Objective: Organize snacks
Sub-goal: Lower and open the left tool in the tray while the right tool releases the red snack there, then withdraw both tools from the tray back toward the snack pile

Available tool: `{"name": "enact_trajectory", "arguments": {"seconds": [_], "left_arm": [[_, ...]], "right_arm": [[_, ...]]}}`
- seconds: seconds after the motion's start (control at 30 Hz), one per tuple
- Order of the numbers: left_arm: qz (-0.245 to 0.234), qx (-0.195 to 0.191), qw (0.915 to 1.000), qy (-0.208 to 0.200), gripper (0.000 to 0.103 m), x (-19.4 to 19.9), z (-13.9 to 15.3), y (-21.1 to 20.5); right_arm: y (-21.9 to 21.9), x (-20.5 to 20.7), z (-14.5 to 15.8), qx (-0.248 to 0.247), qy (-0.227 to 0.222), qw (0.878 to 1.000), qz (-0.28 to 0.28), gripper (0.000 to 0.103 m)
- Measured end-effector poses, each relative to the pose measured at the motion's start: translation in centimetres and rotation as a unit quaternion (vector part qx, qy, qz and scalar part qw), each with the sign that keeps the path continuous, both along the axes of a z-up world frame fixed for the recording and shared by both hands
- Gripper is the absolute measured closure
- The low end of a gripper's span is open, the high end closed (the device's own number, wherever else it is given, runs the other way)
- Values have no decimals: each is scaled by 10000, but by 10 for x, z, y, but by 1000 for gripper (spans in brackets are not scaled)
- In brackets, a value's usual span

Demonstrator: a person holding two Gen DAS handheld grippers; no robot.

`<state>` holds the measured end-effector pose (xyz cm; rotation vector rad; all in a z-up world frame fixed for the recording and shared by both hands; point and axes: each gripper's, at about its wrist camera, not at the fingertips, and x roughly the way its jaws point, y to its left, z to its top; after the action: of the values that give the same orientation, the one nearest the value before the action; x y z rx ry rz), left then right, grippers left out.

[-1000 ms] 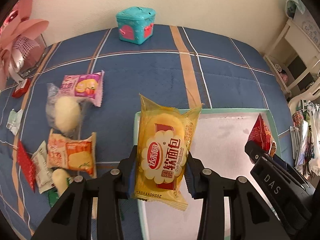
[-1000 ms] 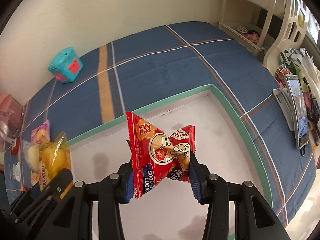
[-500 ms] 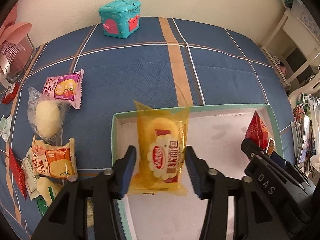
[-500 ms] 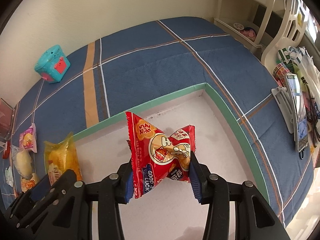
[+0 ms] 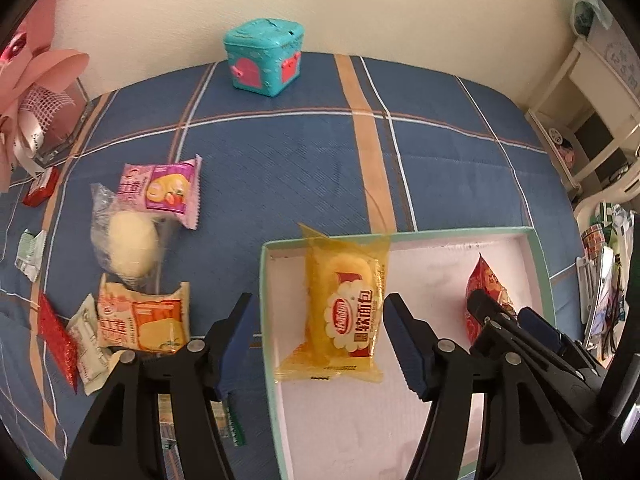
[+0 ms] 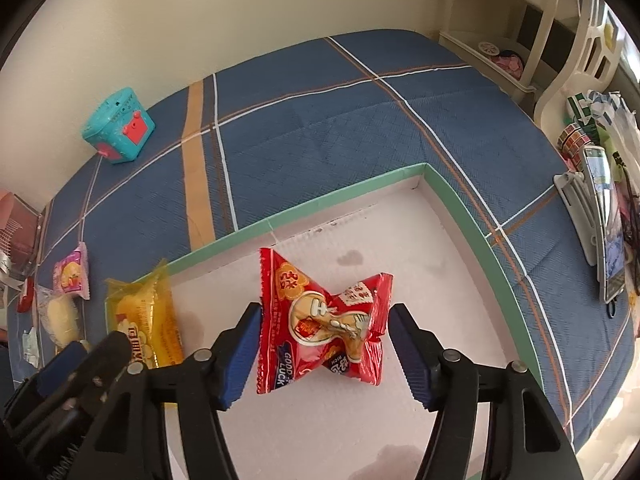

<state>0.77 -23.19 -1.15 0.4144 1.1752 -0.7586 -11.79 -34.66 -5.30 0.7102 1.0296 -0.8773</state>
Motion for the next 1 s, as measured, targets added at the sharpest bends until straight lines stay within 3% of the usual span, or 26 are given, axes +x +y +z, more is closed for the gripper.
{"name": "enact_trajectory", "arguments": {"seconds": [0.1, 0.23, 0.4, 0.53, 0.67, 0.8, 1.0], "left_arm": [[133, -20, 9999, -73, 37, 6, 6, 3], [442, 38, 9986, -280, 24, 18, 9, 11], [848, 216, 9951, -454, 23, 36, 3, 23], [1094, 341, 9915, -611, 12, 45, -2, 33], [1243, 418, 9891, -664, 9, 49, -5, 41], [1384, 425, 9870, -700, 7, 54, -7, 48], [1298, 500, 9860, -917, 3, 54, -7, 52]], "right_arm": [[1, 0, 3, -3, -34, 10000, 6, 35], [1, 1, 6, -3, -49, 10000, 49, 32], [5, 5, 9, -6, -55, 9998, 166, 27], [9, 10, 10, -20, -75, 9996, 278, 23], [14, 16, 12, -76, -69, 9992, 398, 22], [16, 18, 12, -104, -123, 9988, 456, 0], [20, 18, 16, -160, -188, 9984, 518, 0]]}}
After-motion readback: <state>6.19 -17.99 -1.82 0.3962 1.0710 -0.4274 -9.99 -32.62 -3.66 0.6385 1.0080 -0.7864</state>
